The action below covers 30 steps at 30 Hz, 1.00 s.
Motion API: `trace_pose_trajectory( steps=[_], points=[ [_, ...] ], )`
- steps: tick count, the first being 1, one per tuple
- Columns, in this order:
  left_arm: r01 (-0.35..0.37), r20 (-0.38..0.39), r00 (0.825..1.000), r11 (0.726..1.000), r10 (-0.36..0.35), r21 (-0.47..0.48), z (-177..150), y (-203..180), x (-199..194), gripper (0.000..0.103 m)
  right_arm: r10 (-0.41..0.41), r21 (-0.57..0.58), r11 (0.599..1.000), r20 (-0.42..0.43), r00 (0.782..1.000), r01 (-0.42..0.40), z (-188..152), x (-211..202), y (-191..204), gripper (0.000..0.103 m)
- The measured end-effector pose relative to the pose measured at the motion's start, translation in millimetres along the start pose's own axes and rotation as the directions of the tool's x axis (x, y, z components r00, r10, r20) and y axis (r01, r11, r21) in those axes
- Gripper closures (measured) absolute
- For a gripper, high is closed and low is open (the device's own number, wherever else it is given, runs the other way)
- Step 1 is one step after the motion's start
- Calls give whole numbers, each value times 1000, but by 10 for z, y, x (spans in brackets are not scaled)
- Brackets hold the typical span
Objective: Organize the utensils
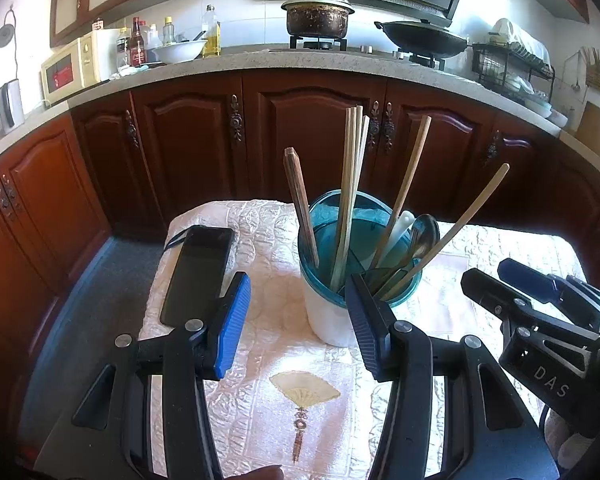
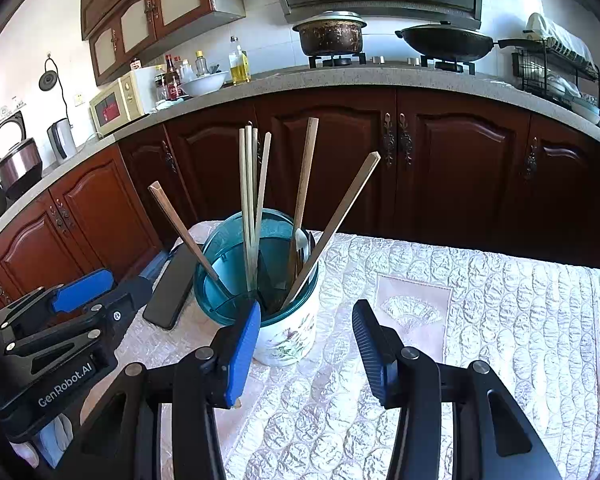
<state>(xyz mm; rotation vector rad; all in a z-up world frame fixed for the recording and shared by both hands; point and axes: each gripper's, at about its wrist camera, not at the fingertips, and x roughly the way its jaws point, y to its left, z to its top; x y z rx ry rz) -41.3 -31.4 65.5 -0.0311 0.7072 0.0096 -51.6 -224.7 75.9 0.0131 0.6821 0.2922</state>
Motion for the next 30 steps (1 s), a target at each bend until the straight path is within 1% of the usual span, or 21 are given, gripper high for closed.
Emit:
trace_pose_trajectory(
  steps=[30],
  points=[
    [-28,-8,1000,1000,28,7,-48,-4,104,54,-17,-1,1000,-19,1000,17,2,95,6,57]
  ],
)
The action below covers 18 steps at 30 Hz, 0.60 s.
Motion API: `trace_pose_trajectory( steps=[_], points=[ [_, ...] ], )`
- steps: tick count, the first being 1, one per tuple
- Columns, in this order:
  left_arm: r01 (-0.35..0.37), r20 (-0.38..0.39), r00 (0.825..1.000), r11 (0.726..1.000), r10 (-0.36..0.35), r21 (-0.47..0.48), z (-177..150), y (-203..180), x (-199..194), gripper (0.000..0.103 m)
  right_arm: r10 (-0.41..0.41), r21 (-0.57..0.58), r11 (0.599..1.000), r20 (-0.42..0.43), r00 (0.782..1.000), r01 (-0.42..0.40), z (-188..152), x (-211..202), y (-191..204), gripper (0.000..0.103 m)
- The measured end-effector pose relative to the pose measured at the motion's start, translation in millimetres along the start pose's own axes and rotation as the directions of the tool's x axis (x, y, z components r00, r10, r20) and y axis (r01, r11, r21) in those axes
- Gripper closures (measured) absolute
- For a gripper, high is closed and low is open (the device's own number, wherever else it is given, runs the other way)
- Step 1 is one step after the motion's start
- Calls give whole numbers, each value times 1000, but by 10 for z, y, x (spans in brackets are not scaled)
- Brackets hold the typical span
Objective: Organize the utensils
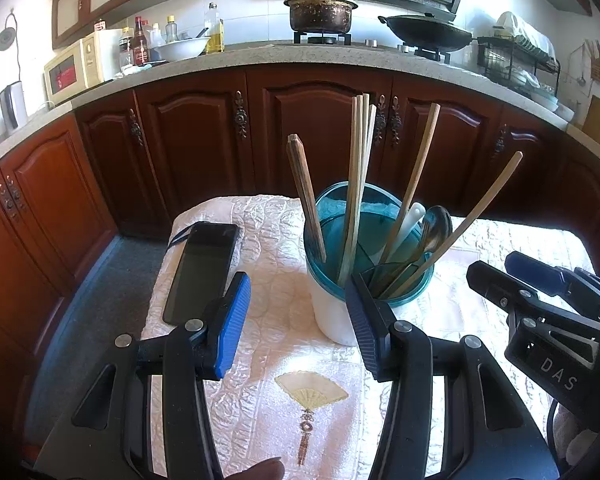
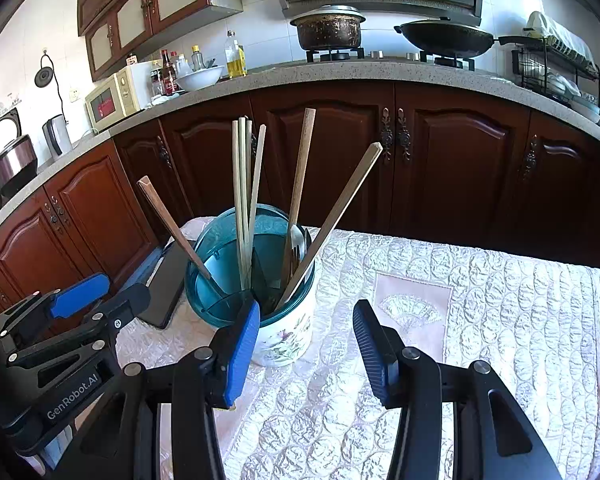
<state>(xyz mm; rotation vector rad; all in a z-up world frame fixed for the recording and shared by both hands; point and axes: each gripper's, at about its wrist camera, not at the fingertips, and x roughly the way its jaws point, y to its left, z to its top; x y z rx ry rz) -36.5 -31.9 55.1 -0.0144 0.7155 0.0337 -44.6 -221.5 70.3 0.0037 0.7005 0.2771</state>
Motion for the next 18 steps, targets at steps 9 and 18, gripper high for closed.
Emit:
trace_pose_trajectory(
  steps=[9,18],
  points=[
    [-2,-4,1000,1000,2,1,-2,2,19,54,0,-6,1000,-5,1000,0,3,23,5,56],
    [-2,-4,1000,1000,2,-1,-3,7,22,54,2,-14,1000,-11,1000,-2,11,65,25,56]
  ],
)
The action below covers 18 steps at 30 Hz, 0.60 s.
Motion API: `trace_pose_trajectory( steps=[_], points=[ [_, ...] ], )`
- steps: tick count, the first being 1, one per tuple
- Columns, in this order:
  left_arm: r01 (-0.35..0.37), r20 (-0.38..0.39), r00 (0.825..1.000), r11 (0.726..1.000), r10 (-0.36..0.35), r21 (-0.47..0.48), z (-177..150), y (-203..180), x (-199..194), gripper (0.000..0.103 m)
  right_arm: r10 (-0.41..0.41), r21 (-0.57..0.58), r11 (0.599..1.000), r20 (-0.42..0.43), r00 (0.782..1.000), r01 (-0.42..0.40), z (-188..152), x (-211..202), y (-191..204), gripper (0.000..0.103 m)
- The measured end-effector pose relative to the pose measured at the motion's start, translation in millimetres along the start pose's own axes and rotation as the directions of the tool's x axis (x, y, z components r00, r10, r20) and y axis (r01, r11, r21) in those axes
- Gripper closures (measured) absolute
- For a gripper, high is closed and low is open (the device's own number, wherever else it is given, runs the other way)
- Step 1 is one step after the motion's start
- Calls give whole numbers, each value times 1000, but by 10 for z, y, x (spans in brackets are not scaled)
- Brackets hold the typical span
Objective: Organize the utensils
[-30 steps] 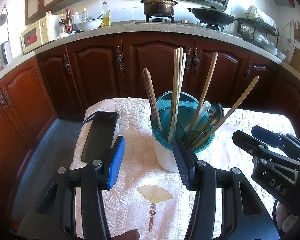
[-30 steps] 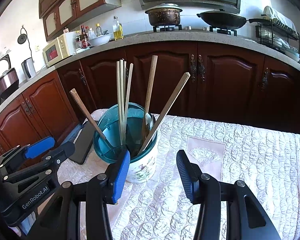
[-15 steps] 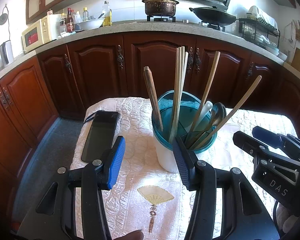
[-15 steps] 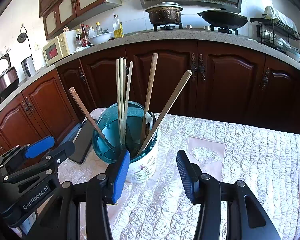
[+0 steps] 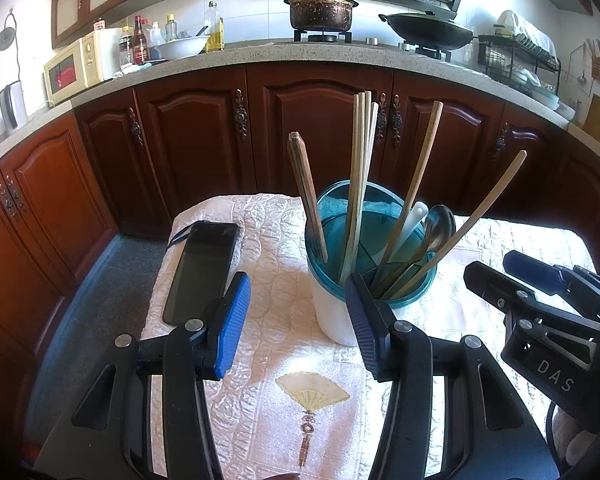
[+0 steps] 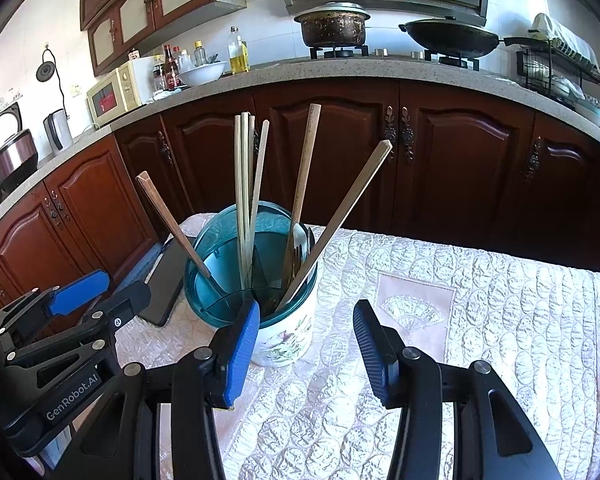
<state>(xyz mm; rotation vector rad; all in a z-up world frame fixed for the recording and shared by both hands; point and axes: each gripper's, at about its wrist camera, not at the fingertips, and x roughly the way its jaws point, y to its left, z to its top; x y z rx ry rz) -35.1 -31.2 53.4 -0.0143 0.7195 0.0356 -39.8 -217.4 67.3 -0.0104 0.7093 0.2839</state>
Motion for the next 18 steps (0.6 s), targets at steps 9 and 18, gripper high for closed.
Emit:
trace_pose_trajectory(
  steps=[9,18],
  points=[
    [-1,0,1000,1000,1,1,-1,-4,-2,54,0,-3,1000,-1,1000,0,13,8,12,56],
    [-1,-10,1000,1000,1,-3,18,13,27,54,1,-12,1000,-10,1000,-2,15,39,28,56]
  ],
)
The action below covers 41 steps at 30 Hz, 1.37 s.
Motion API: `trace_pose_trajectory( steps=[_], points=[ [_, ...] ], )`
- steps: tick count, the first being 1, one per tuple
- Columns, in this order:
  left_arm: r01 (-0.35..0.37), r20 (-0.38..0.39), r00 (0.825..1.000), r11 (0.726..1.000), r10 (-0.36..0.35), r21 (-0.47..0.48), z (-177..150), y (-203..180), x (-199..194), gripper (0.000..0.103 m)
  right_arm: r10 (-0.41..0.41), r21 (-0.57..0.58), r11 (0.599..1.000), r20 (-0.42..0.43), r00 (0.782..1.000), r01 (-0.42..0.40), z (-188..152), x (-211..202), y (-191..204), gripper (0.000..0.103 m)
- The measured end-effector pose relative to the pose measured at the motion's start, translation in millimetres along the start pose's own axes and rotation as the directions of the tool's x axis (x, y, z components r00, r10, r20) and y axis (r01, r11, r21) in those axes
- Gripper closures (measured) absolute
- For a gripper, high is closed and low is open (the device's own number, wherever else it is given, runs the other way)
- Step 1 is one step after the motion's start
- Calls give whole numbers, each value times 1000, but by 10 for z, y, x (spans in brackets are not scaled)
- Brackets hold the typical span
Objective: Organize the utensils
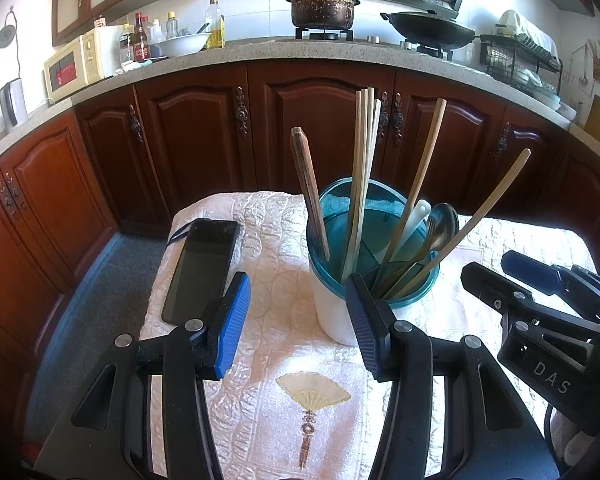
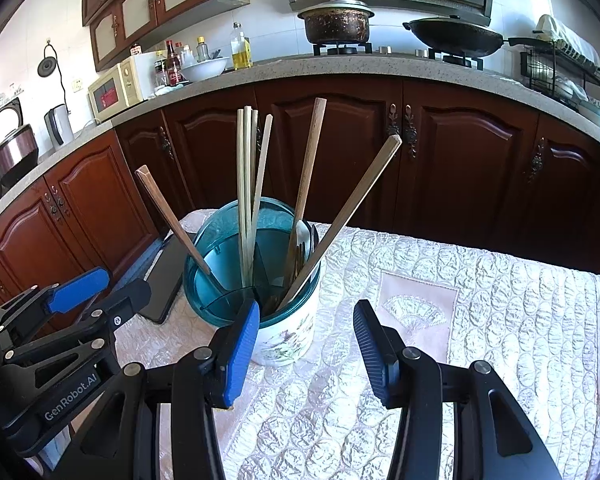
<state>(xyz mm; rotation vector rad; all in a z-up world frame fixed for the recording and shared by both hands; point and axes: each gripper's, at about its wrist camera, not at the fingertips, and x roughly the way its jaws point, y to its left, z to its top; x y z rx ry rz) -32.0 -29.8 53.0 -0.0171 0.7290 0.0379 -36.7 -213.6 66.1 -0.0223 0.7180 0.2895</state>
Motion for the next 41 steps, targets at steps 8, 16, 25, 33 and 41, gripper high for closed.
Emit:
trace_pose_trajectory(
  steps=[8,16,25,33,41],
  points=[
    [-1,-2,1000,1000,1,-1,-13,0,7,54,1,-1,1000,-1,1000,-1,13,18,-1,56],
    [0,-3,1000,1000,0,-3,-17,-1,8,54,3,-8,1000,0,1000,-3,16,29,19,56],
    [-2,-1,1000,1000,2,-5,-26,-2,4,54,3,-10,1000,-3,1000,-3,18,43,27,56],
    [-3,-3,1000,1000,3,-5,-29,-4,4,54,3,-10,1000,-5,1000,-3,13,54,35,56],
    [6,16,1000,1000,-6,7,-60,-11,15,54,4,-4,1000,-15,1000,-4,-26,106,-16,56]
  ],
)
